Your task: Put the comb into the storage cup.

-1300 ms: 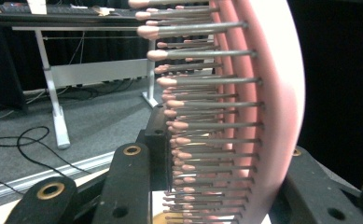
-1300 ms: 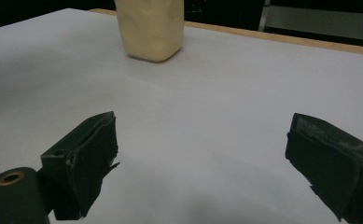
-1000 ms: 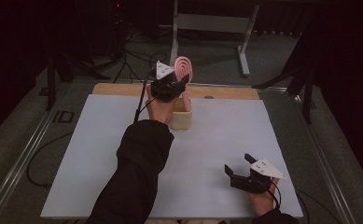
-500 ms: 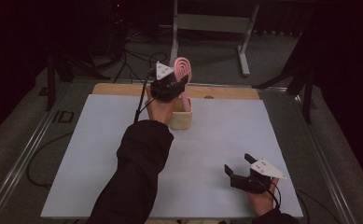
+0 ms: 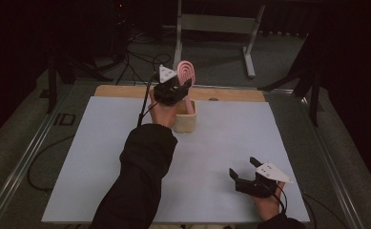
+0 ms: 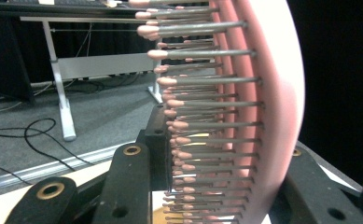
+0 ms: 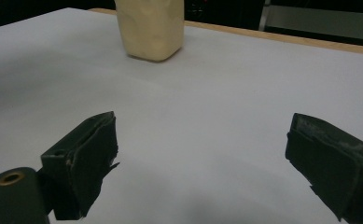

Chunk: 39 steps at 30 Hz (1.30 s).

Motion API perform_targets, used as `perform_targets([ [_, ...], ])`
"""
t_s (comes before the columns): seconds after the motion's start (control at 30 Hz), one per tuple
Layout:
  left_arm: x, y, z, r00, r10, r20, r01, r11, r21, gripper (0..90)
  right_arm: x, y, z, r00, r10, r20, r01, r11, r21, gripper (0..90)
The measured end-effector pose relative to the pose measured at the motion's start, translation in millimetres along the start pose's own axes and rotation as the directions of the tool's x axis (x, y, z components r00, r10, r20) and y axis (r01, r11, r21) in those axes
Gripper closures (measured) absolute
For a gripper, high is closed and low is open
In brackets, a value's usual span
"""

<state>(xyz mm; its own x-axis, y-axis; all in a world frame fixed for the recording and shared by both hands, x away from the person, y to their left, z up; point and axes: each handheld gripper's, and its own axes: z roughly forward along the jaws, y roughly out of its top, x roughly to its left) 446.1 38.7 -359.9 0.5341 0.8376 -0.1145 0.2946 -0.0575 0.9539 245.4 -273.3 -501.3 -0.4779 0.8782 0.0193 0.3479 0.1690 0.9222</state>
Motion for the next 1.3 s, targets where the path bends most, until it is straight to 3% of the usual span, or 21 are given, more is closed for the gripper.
perform_targets([
  [1.3,-1.7,-15.0,8.3,0.9999,-0.011,0.010,0.011,0.9993,0.037,64.4,0.1,-0.3,0.8,1.0000,-0.001,0.004,0.001,1.000,0.003,9.0],
])
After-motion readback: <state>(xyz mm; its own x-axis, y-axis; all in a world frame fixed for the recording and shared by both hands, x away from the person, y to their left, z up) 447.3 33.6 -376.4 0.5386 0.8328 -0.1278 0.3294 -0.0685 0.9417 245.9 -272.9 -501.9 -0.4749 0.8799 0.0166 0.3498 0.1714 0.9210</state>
